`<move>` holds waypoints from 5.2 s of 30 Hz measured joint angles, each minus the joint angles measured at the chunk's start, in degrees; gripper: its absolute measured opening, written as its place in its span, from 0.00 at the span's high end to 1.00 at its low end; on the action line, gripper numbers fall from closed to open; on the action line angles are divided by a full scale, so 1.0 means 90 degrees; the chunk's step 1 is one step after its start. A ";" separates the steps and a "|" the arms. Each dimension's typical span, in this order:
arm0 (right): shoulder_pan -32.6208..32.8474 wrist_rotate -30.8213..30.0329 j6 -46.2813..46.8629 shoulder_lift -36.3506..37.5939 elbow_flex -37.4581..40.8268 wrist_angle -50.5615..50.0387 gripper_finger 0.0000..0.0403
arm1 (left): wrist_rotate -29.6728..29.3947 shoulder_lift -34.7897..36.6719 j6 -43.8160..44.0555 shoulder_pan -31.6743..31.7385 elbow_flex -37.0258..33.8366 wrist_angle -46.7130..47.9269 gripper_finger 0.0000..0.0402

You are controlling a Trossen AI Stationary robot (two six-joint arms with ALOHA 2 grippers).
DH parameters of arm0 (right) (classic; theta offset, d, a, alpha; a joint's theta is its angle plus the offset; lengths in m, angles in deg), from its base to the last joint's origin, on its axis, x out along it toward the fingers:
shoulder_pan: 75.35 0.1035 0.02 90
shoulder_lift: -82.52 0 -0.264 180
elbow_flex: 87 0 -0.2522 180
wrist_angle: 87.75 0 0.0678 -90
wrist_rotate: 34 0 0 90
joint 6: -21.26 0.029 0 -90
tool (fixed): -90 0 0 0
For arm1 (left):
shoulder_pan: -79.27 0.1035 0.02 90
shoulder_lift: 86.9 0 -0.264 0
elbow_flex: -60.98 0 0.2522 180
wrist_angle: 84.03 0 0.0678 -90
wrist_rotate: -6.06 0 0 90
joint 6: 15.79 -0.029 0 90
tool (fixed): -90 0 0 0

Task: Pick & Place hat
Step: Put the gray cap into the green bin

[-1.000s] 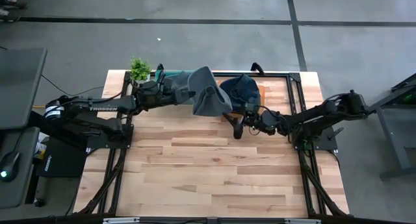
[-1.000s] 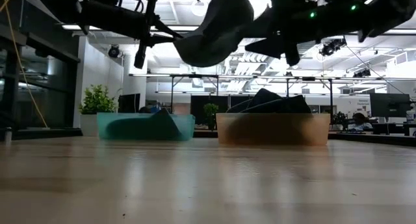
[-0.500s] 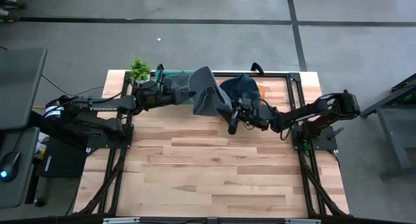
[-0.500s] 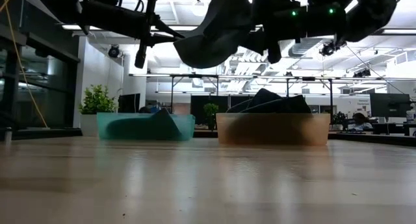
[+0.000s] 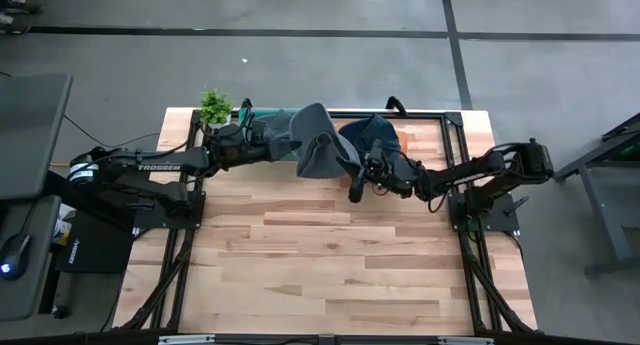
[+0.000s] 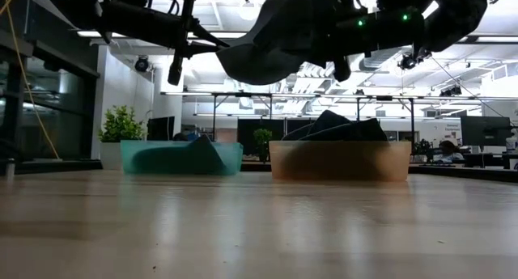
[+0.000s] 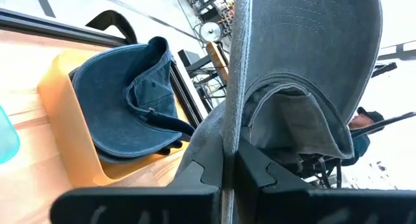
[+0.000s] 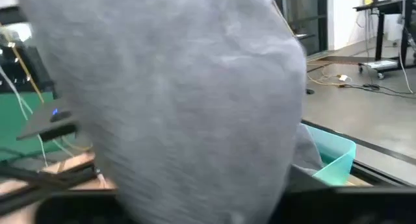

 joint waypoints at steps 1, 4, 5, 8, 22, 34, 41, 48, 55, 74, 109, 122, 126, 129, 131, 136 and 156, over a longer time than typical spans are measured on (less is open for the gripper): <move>-0.0020 0.0084 -0.0087 0.0000 0.0000 -0.0019 0.94 | 0.0005 0.0000 -0.0003 0.0000 0.0000 0.0002 0.99; -0.0059 0.0219 -0.0222 0.0003 0.0000 -0.0119 0.97 | 0.0059 0.0000 -0.0015 0.0000 0.0000 0.0010 0.97; -0.0076 0.0271 -0.0223 0.0007 0.0000 -0.0206 0.98 | 0.0077 0.0000 -0.0015 0.0000 0.0000 0.0017 0.95; -0.0101 0.0439 -0.0253 0.0007 0.0000 -0.0368 0.99 | 0.0096 0.0000 -0.0065 -0.0002 0.0000 0.0012 0.89; -0.0091 0.0724 -0.0545 0.1242 0.0000 -0.2175 1.00 | 0.0581 0.0000 -0.1489 0.0000 0.0000 0.0013 0.81; -0.0091 0.1952 -0.0568 0.3539 0.0000 -0.5420 1.00 | 0.0522 0.0000 -0.2669 0.0000 0.0000 0.0382 0.81; -0.0091 0.2863 -0.0592 0.4318 0.0000 -0.6153 1.00 | 0.0749 -0.0109 -0.2671 -0.0021 0.0002 0.0543 0.81; -0.0091 0.3142 -0.0564 0.4544 -0.0145 -0.6292 1.00 | 0.0833 -0.0863 -0.3514 -0.0523 0.0000 0.0009 0.81; -0.0088 0.3641 -0.0582 0.4512 -0.0556 -0.6436 1.00 | 0.1052 -0.1666 -0.4721 -0.0872 0.0000 -0.1212 0.81; -0.0087 0.3648 -0.0708 0.4444 -0.0869 -0.6961 1.00 | 0.0862 -0.3284 -0.5835 -0.1249 0.0984 -0.3194 0.46; 0.0049 0.3308 -0.0948 0.4442 -0.0869 -0.6969 1.00 | 0.1202 -0.3963 -0.5496 -0.1248 0.2409 -0.1645 0.89; 0.0047 0.3304 -0.0929 0.4439 -0.0867 -0.6994 0.99 | 0.1252 -0.3963 -0.5498 -0.1251 0.2409 -0.1452 0.99; 0.0047 0.3231 -0.0929 0.4456 -0.0867 -0.7067 0.94 | 0.1205 -0.3963 -0.5392 -0.1251 0.2409 -0.1374 0.99; 0.0047 0.3124 -0.0931 0.4484 -0.0867 -0.7163 0.86 | 0.1194 -0.3963 -0.5232 -0.1246 0.2409 -0.1305 0.99; 0.0049 0.2986 -0.0966 0.4506 -0.0867 -0.7174 0.80 | 0.1185 -0.3963 -0.5086 -0.1246 0.2409 -0.1307 0.99; 0.0047 0.2905 -0.1075 0.4566 -0.0867 -0.7154 0.61 | 0.1258 -0.3961 -0.4346 -0.1139 0.2409 -0.1316 0.99; 0.0040 -0.0191 -0.1717 0.5539 -0.0867 -0.7201 0.36 | 0.2568 -0.3954 -0.1881 -0.0366 0.2398 -0.0916 0.99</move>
